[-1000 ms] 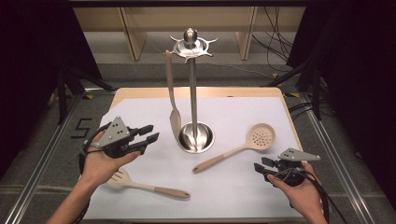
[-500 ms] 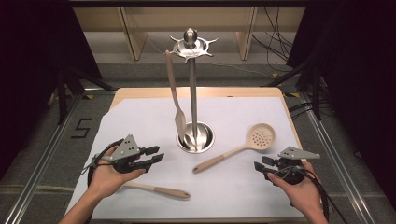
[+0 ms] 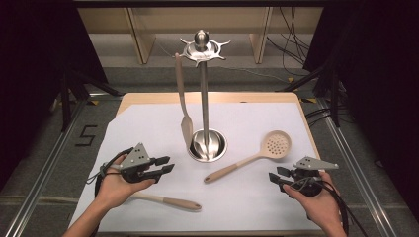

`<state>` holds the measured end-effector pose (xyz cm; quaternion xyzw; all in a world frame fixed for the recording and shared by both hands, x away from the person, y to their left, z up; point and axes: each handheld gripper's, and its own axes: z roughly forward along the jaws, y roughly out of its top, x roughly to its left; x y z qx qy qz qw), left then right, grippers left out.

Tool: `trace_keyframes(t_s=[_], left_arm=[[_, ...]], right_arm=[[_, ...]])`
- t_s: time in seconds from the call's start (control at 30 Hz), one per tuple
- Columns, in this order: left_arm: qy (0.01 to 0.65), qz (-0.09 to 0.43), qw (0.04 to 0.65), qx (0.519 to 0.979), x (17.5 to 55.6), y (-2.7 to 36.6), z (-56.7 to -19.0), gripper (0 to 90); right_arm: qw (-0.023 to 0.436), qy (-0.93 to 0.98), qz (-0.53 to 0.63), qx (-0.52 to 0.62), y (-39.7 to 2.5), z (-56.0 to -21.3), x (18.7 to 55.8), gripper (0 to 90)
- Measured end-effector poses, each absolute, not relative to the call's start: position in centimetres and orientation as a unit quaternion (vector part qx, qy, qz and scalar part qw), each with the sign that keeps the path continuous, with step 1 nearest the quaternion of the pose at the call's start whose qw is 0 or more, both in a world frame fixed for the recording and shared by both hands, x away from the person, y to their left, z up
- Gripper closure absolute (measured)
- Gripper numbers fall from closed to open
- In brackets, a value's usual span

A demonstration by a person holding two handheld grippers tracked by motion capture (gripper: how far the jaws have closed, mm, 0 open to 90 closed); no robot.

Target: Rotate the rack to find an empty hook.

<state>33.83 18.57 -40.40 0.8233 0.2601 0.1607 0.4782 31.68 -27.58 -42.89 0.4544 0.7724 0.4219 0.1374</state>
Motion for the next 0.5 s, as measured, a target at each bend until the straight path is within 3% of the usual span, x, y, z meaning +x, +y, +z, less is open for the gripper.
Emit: trace_keyframes(t_s=[0.2,0.5], left_arm=[[0.250,0.068,0.403,0.878,32.9,17.3,-41.2,89.1],[0.200,-0.010,0.318,0.927,32.1,14.5,-43.7,89.3]], right_arm=[[0.132,0.775,0.425,0.449,-27.3,-42.9,31.5,58.1],[0.150,0.777,0.427,0.438,-27.8,-42.8,31.6,58.0]])
